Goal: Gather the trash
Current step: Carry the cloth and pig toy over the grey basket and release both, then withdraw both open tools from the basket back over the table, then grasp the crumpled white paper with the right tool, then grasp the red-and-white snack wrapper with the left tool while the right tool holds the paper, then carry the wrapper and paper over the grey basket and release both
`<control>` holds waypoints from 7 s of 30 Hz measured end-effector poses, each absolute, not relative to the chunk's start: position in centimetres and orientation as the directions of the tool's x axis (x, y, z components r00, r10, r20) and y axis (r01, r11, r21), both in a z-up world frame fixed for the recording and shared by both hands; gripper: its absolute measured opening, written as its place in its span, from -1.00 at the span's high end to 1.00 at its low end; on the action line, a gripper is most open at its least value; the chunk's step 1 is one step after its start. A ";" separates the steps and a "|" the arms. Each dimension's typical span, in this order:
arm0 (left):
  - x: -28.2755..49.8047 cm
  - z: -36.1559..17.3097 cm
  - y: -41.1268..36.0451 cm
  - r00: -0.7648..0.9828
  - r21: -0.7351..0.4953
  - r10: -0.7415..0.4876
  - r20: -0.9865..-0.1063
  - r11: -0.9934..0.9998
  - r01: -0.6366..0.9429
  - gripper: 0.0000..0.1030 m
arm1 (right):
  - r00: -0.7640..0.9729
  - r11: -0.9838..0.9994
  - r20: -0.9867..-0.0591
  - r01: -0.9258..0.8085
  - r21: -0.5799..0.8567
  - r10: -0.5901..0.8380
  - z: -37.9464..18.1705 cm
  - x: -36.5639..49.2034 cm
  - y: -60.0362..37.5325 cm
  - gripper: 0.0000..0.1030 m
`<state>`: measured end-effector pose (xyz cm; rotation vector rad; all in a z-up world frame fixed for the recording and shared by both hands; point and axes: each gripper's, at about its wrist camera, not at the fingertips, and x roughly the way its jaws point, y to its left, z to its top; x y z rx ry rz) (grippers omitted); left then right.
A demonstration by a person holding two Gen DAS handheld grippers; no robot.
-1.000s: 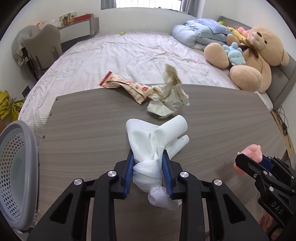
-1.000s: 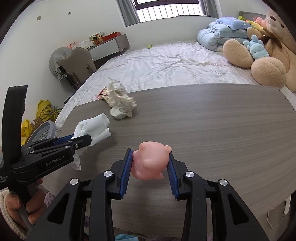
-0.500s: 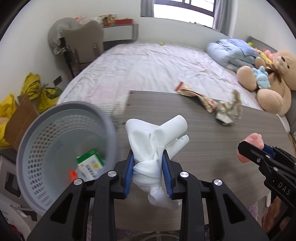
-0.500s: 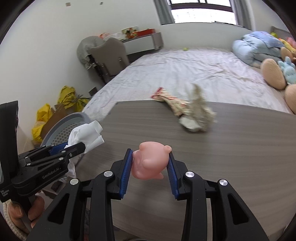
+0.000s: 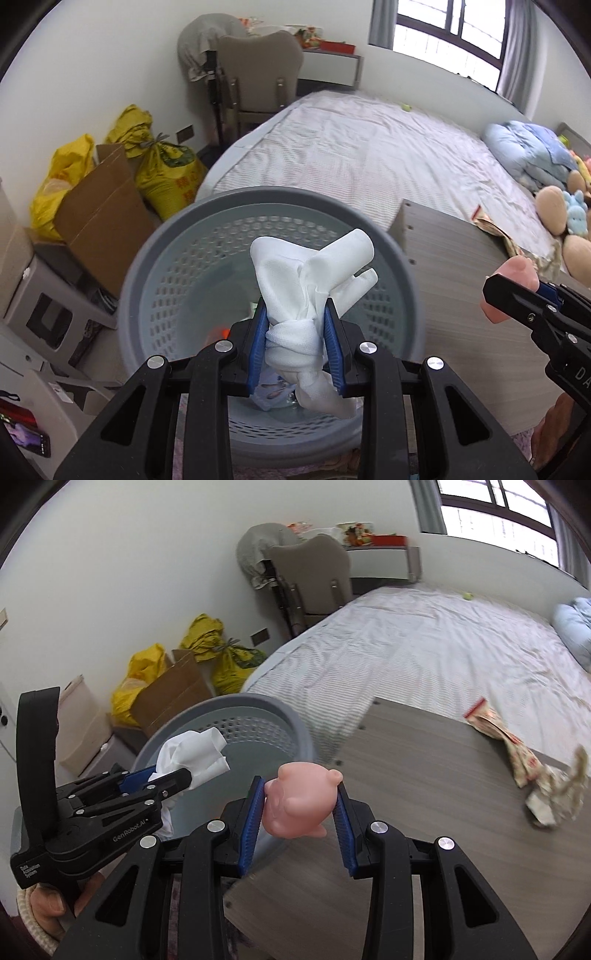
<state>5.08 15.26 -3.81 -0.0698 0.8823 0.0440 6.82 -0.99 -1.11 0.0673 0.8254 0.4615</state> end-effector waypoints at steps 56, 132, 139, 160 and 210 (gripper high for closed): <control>1.8 -3.1 19.4 0.650 -0.005 0.158 -0.743 0.970 -0.242 -0.70 | 0.583 0.929 -0.744 -0.342 0.141 0.328 -3.4 5.9 3.1 -0.33; 11.6 -3.3 -7.2 0.595 0.013 -0.095 -0.798 0.985 0.174 -0.72 | 0.621 0.980 -0.765 -0.024 0.200 0.171 -7.3 11.9 -23.8 0.29; 13.5 -3.5 -10.8 0.591 0.010 -0.106 -0.800 0.982 0.190 -0.75 | 0.665 0.978 -0.733 0.018 0.209 0.145 -5.9 9.5 -26.5 0.29; 22.1 -8.8 -18.0 0.502 0.025 -0.035 -0.864 0.993 0.113 -0.75 | 0.718 0.927 -0.678 0.127 0.352 0.159 -6.1 5.0 -33.1 0.29; 7.6 -4.4 8.3 0.610 0.020 0.019 -0.792 1.000 -0.005 0.46 | 0.592 0.935 -0.725 -0.251 0.250 0.352 -2.6 7.7 -8.1 0.29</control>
